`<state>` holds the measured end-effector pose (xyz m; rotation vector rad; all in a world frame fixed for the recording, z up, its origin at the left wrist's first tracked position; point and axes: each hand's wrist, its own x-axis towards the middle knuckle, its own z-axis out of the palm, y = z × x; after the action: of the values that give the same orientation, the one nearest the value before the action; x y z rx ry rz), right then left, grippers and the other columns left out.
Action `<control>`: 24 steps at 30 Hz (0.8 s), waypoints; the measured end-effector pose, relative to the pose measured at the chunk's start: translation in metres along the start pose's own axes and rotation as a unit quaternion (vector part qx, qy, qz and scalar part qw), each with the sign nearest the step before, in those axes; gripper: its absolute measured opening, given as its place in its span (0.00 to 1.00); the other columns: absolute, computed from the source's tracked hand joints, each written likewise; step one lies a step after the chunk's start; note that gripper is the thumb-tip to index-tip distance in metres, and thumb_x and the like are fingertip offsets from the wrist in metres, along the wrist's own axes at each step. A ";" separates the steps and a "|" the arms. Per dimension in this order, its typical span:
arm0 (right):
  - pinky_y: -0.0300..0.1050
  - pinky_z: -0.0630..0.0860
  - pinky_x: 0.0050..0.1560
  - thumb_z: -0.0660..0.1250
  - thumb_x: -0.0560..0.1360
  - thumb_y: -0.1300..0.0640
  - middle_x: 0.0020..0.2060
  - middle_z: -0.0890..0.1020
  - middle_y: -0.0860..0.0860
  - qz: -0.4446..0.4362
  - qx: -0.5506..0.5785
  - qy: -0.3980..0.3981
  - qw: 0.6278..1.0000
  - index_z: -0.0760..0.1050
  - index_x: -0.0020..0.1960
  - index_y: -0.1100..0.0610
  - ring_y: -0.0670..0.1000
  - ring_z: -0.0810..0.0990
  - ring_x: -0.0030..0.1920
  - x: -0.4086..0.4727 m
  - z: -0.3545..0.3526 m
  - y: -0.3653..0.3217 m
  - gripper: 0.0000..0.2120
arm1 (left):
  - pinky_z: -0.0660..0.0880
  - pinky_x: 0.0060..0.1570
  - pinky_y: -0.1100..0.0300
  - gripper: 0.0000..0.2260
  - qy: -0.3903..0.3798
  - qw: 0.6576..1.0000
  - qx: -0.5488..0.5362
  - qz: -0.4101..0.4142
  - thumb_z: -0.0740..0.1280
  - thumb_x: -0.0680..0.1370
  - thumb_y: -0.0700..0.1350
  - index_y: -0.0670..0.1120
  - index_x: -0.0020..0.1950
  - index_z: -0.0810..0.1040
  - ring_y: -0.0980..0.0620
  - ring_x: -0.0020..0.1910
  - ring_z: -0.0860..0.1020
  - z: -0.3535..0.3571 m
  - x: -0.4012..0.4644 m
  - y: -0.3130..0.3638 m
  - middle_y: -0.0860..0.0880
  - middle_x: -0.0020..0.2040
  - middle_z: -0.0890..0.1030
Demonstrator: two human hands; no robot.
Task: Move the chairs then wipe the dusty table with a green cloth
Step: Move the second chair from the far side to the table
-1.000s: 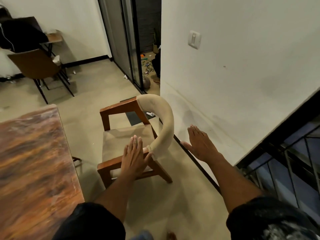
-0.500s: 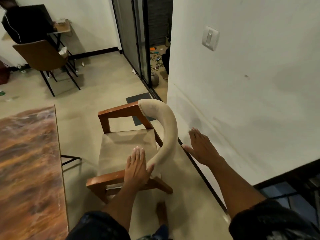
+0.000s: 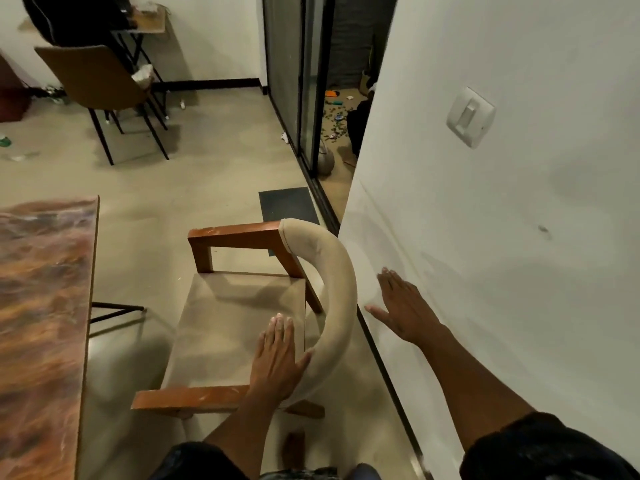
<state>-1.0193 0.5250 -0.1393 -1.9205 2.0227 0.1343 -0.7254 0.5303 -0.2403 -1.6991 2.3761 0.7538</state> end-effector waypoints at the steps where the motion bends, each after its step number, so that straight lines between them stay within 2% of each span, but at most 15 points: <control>1: 0.53 0.50 0.84 0.26 0.68 0.20 0.86 0.48 0.58 -0.008 -0.001 -0.006 1.000 0.45 0.86 0.60 0.56 0.47 0.86 0.011 -0.005 -0.001 0.60 | 0.35 0.80 0.50 0.61 0.004 1.000 -0.010 -0.011 0.17 0.60 0.79 0.45 0.86 0.35 0.46 0.86 0.36 0.000 0.005 -0.002 0.43 0.86 0.35; 3: 0.54 0.52 0.84 0.20 0.63 0.18 0.86 0.49 0.58 -0.030 -0.020 -0.013 0.999 0.46 0.86 0.59 0.56 0.49 0.86 0.033 -0.013 -0.004 0.66 | 0.36 0.81 0.49 0.61 0.017 0.999 -0.017 -0.036 0.16 0.61 0.78 0.45 0.86 0.37 0.45 0.86 0.37 -0.002 0.012 -0.004 0.43 0.86 0.36; 5: 0.54 0.53 0.84 0.20 0.62 0.18 0.86 0.51 0.58 -0.057 -0.035 -0.023 0.998 0.47 0.86 0.59 0.57 0.50 0.86 0.054 -0.020 -0.005 0.67 | 0.37 0.81 0.49 0.57 0.021 0.998 -0.015 -0.058 0.19 0.65 0.77 0.45 0.87 0.37 0.45 0.86 0.38 -0.003 0.019 -0.005 0.44 0.87 0.37; 7: 0.54 0.53 0.83 0.31 0.71 0.19 0.86 0.51 0.58 -0.086 -0.046 -0.035 0.995 0.47 0.86 0.59 0.57 0.51 0.86 0.076 -0.028 -0.008 0.58 | 0.36 0.80 0.49 0.53 0.020 0.996 -0.021 -0.082 0.24 0.68 0.76 0.46 0.87 0.37 0.45 0.86 0.37 0.000 0.030 -0.005 0.44 0.87 0.36; 9: 0.53 0.54 0.83 0.50 0.82 0.30 0.85 0.53 0.57 -0.125 -0.068 -0.032 0.989 0.48 0.85 0.59 0.57 0.52 0.86 0.099 -0.034 -0.008 0.44 | 0.35 0.80 0.49 0.53 0.024 0.994 -0.030 -0.107 0.24 0.68 0.76 0.46 0.87 0.37 0.46 0.86 0.37 0.002 0.040 -0.003 0.44 0.87 0.36; 10: 0.53 0.54 0.83 0.57 0.84 0.35 0.85 0.54 0.57 -0.147 -0.073 -0.033 0.986 0.49 0.85 0.59 0.57 0.53 0.85 0.108 -0.035 -0.008 0.41 | 0.36 0.81 0.49 0.54 0.025 0.992 -0.034 -0.116 0.23 0.68 0.76 0.45 0.87 0.37 0.45 0.86 0.37 0.002 0.043 -0.001 0.43 0.87 0.37; 12: 0.52 0.55 0.83 0.61 0.84 0.38 0.85 0.56 0.57 -0.191 -0.081 -0.047 0.977 0.50 0.85 0.58 0.57 0.55 0.85 0.134 -0.041 -0.003 0.40 | 0.37 0.81 0.49 0.54 0.031 0.987 -0.046 -0.149 0.24 0.69 0.76 0.45 0.87 0.38 0.45 0.86 0.38 0.003 0.052 0.004 0.43 0.87 0.38; 15: 0.52 0.56 0.82 0.63 0.83 0.37 0.84 0.58 0.56 -0.246 -0.095 -0.065 0.962 0.52 0.85 0.57 0.57 0.57 0.84 0.178 -0.044 0.007 0.40 | 0.38 0.80 0.51 0.51 0.053 0.974 -0.067 -0.209 0.29 0.71 0.75 0.45 0.87 0.40 0.45 0.87 0.41 0.002 0.067 0.021 0.43 0.87 0.40; 19: 0.53 0.55 0.83 0.63 0.82 0.34 0.85 0.56 0.55 -0.316 -0.114 -0.132 0.933 0.50 0.85 0.55 0.55 0.55 0.85 0.218 -0.046 0.024 0.43 | 0.37 0.82 0.51 0.54 0.066 0.952 -0.136 -0.266 0.27 0.68 0.77 0.46 0.87 0.38 0.47 0.86 0.39 0.005 0.069 0.067 0.45 0.87 0.37; 21: 0.53 0.53 0.83 0.54 0.77 0.24 0.86 0.52 0.54 -0.344 -0.140 -0.175 0.912 0.47 0.86 0.55 0.55 0.51 0.86 0.231 -0.042 0.030 0.50 | 0.37 0.83 0.50 0.55 0.065 0.940 -0.177 -0.283 0.28 0.67 0.79 0.48 0.87 0.38 0.49 0.86 0.38 0.012 0.065 0.084 0.47 0.87 0.37; 22: 0.54 0.52 0.83 0.48 0.71 0.19 0.86 0.51 0.54 -0.365 -0.147 -0.183 0.901 0.47 0.86 0.55 0.55 0.49 0.86 0.239 -0.039 0.034 0.56 | 0.38 0.84 0.50 0.53 0.066 0.933 -0.200 -0.293 0.31 0.70 0.79 0.48 0.87 0.39 0.50 0.86 0.38 0.016 0.061 0.094 0.48 0.87 0.37; 23: 0.54 0.52 0.83 0.44 0.66 0.17 0.86 0.49 0.54 -0.384 -0.158 -0.193 0.889 0.46 0.86 0.55 0.56 0.48 0.86 0.246 -0.035 0.039 0.60 | 0.39 0.84 0.50 0.50 0.056 0.928 -0.218 -0.298 0.36 0.74 0.79 0.49 0.87 0.39 0.50 0.86 0.38 0.022 0.055 0.103 0.49 0.87 0.37; 24: 0.55 0.51 0.83 0.43 0.64 0.17 0.86 0.46 0.54 -0.402 -0.171 -0.198 0.877 0.45 0.86 0.54 0.56 0.45 0.86 0.253 -0.030 0.042 0.61 | 0.39 0.84 0.51 0.46 0.042 0.924 -0.231 -0.303 0.43 0.79 0.77 0.49 0.88 0.40 0.51 0.86 0.39 0.028 0.049 0.111 0.49 0.87 0.38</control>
<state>-1.0715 0.2794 -0.1974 -2.5250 0.8704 0.6378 -0.8493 0.5283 -0.2473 -2.5062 1.6027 1.1815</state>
